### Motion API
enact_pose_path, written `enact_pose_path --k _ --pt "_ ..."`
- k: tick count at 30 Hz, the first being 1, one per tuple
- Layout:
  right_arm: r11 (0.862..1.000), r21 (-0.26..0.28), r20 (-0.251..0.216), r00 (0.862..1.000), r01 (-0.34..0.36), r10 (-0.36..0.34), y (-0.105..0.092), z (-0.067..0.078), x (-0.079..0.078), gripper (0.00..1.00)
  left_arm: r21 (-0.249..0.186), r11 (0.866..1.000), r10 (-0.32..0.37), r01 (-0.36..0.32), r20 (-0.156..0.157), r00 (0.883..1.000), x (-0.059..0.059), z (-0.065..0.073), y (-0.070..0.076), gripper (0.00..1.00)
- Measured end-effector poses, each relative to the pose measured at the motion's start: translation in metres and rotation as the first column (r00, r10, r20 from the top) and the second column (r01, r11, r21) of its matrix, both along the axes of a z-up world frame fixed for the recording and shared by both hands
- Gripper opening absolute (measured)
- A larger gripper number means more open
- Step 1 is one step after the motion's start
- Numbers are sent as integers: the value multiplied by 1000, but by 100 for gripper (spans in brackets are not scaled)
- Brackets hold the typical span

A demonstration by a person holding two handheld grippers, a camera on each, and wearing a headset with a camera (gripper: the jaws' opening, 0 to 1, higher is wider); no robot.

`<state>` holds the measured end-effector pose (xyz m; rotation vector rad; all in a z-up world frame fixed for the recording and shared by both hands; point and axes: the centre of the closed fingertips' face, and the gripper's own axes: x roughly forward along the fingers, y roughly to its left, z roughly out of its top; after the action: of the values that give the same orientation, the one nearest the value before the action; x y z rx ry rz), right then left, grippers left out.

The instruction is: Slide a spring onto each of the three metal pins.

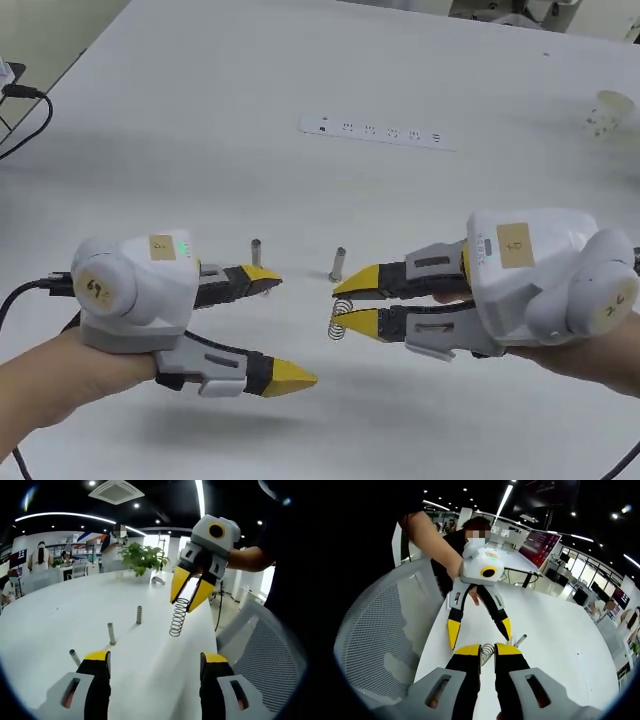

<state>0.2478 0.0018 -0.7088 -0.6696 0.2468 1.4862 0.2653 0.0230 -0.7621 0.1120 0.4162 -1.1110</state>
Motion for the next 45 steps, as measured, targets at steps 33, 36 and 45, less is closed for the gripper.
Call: enact_pose_path --k 33,36,45 --pt "995 -3 11 995 97 -97 -14 -7 30 7 2 977 211 -211 9 977 7 -1 72 98" --pt "995 -5 14 995 102 -102 -14 -8 33 7 -1 975 223 -223 9 975 7 0 76 98" --pt "992 -17 23 992 124 -123 -13 -13 52 7 -3 970 243 -243 8 970 7 1 82 98"
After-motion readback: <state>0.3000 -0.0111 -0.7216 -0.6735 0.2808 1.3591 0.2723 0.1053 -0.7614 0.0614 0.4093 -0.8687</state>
